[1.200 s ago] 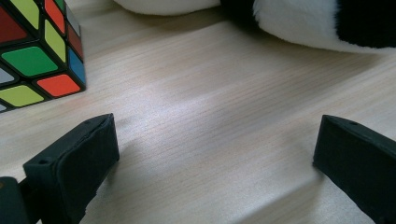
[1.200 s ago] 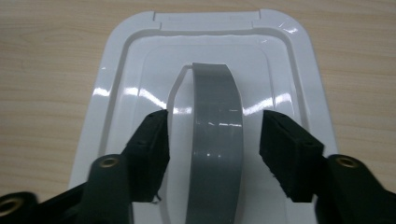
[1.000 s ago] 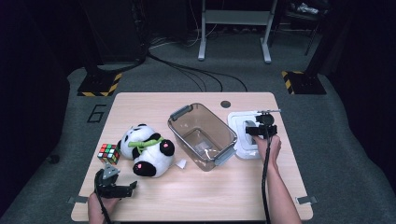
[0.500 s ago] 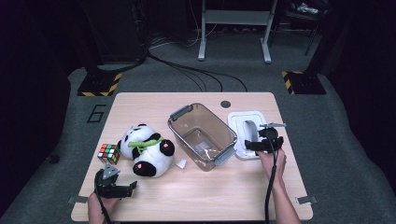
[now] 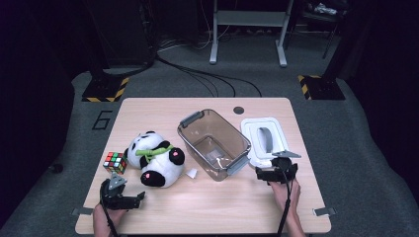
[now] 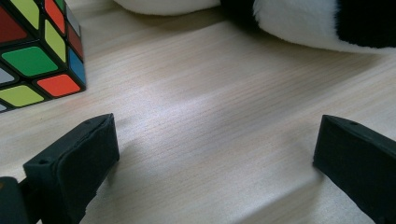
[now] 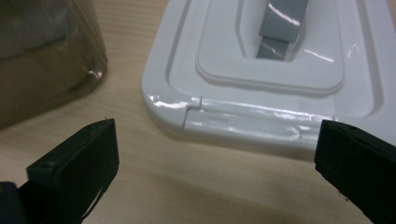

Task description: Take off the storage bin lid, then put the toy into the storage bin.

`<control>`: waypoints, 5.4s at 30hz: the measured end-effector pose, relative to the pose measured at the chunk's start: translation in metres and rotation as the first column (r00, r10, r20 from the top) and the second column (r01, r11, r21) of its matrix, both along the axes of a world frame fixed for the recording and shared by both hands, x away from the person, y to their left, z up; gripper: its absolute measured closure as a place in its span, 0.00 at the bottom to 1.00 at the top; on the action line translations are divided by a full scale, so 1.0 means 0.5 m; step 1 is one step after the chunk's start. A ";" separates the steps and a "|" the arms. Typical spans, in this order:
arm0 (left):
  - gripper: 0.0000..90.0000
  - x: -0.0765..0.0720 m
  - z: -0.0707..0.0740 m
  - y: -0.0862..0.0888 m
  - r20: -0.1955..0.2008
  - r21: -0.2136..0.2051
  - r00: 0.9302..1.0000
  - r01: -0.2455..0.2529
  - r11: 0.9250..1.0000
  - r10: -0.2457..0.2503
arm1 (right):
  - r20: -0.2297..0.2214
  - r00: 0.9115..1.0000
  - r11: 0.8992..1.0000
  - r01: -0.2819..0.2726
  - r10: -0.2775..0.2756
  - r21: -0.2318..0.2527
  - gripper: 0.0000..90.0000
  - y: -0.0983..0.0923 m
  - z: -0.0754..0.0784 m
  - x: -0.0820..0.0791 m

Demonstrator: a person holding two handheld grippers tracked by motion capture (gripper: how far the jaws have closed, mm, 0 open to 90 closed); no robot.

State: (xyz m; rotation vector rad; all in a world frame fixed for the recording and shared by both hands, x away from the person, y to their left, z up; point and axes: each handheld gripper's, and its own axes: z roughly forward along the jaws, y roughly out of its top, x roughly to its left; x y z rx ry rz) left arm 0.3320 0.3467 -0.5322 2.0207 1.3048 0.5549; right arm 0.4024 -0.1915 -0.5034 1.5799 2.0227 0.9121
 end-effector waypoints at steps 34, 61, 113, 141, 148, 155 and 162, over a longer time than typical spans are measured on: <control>0.00 -0.001 0.001 0.001 0.002 0.005 1.000 0.011 1.000 -0.011 | 0.025 1.000 0.998 -0.001 0.002 -0.061 0.00 0.008 -0.052 -0.061; 0.00 0.065 0.233 -0.019 0.069 -0.084 0.975 0.217 0.973 -0.212 | 0.026 1.000 0.998 0.000 0.002 -0.063 0.00 0.009 -0.052 -0.061; 0.82 0.181 0.243 -0.060 0.062 -0.119 0.873 0.488 0.865 -0.484 | 0.027 1.000 0.998 0.001 0.001 -0.063 0.00 0.009 -0.052 -0.061; 0.82 0.161 0.449 -0.076 0.229 -0.083 0.793 0.594 0.800 -0.565 | 0.026 1.000 0.998 0.002 0.000 -0.062 0.00 0.009 -0.052 -0.061; 0.82 0.177 0.478 -0.101 0.256 -0.083 0.773 0.616 0.783 -0.581 | 0.026 1.000 0.998 0.002 0.000 -0.062 0.00 0.009 -0.052 -0.061; 0.82 0.203 0.508 -0.137 0.282 -0.079 0.742 0.649 0.757 -0.607 | 0.027 1.000 0.998 0.002 0.000 -0.062 0.00 0.009 -0.052 -0.061; 0.83 0.232 0.527 -0.183 0.271 -0.057 0.710 0.686 0.726 -0.650 | 0.026 1.000 0.998 0.002 -0.001 -0.062 0.00 0.009 -0.052 -0.061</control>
